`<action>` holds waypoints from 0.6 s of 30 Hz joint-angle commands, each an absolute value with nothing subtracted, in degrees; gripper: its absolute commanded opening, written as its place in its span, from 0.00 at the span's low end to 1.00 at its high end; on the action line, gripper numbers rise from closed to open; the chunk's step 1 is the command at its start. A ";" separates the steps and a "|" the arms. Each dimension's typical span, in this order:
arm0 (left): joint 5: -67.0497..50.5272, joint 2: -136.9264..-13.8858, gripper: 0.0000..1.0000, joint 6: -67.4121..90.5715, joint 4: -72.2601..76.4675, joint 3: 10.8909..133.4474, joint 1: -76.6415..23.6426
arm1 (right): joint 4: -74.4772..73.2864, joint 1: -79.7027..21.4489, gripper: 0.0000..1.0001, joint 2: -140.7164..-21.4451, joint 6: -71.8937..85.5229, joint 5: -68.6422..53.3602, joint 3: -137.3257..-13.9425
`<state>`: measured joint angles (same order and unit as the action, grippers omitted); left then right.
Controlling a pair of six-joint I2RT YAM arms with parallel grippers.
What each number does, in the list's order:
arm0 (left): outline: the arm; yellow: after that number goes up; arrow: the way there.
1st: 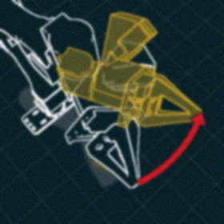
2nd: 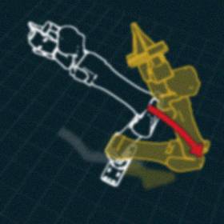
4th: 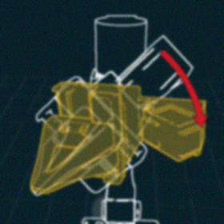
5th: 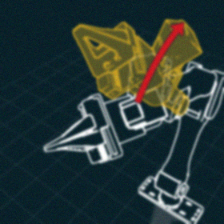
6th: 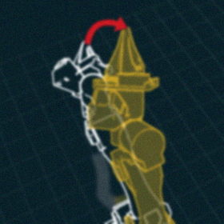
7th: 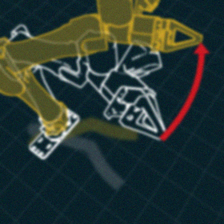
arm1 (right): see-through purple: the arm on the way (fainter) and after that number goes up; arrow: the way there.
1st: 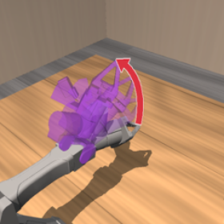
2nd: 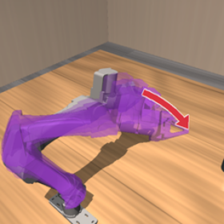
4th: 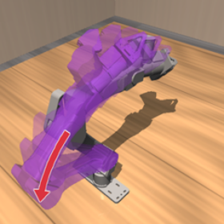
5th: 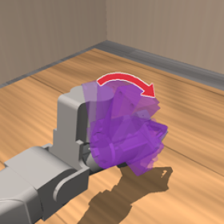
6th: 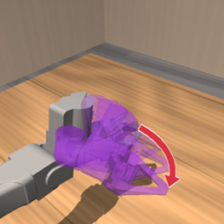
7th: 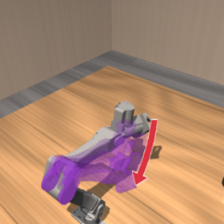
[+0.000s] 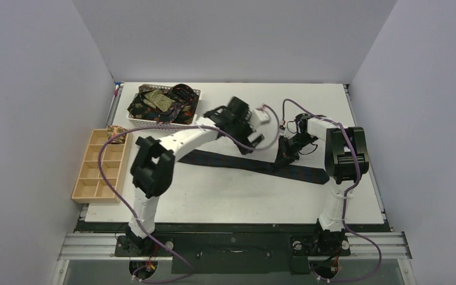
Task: Roll the ties
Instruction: Flatten out the tie at the center of the board.
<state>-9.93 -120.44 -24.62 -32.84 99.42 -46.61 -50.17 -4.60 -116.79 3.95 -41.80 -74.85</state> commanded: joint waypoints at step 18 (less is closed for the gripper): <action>-21.31 -98.59 0.96 27.66 -7.32 59.81 -12.80 | -54.08 -4.81 0.00 -114.01 -1.74 -35.39 -75.88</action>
